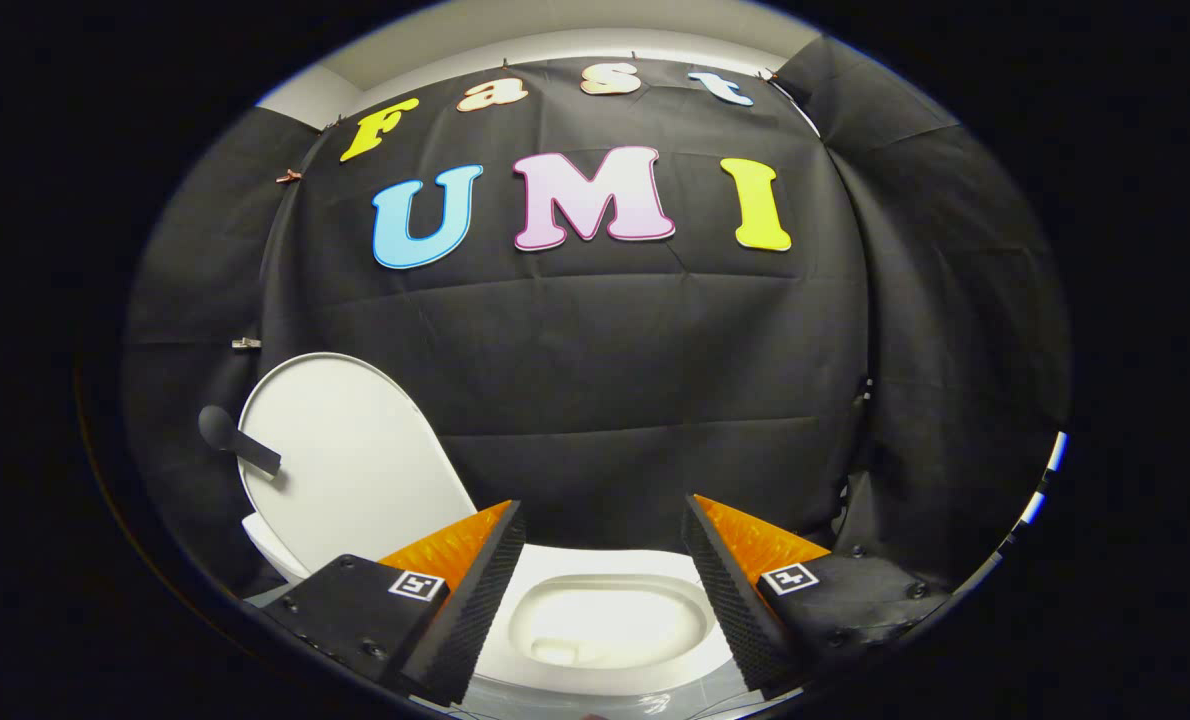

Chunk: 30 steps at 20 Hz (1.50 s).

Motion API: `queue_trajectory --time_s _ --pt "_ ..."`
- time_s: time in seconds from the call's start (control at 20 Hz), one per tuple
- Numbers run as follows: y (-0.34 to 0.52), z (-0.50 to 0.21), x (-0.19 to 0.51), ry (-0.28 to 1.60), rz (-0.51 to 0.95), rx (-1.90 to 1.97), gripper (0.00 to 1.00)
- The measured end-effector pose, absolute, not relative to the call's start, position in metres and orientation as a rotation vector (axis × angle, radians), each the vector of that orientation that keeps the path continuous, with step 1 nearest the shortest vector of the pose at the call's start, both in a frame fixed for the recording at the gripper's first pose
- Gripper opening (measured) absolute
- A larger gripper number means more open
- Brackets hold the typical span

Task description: Open the toilet lid.

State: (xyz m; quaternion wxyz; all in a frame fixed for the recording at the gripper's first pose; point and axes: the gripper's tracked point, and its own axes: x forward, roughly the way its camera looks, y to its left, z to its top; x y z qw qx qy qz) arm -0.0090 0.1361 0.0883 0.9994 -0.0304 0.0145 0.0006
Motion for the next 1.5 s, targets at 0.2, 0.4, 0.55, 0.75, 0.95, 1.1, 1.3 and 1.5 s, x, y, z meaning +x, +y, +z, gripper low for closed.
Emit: queue_trajectory --time_s 0.2,0.4,0.55,0.75,0.95,1.1,1.3,1.5 --pt "0.134 0.088 -0.012 0.025 0.010 -0.054 0.99" --pt "0.140 0.082 -0.014 0.031 0.021 -0.073 0.99" --pt "0.147 0.078 -0.015 0.034 0.034 -0.090 0.99" --pt "0.151 0.079 -0.016 0.028 0.038 -0.102 0.99" --pt "0.153 0.079 -0.017 0.024 0.043 -0.103 0.99" --pt "0.153 0.079 -0.017 0.025 0.044 -0.103 0.99" --pt "0.151 0.077 -0.017 0.031 0.042 -0.100 0.99" --pt "0.151 0.077 -0.017 0.028 0.043 -0.103 0.99"
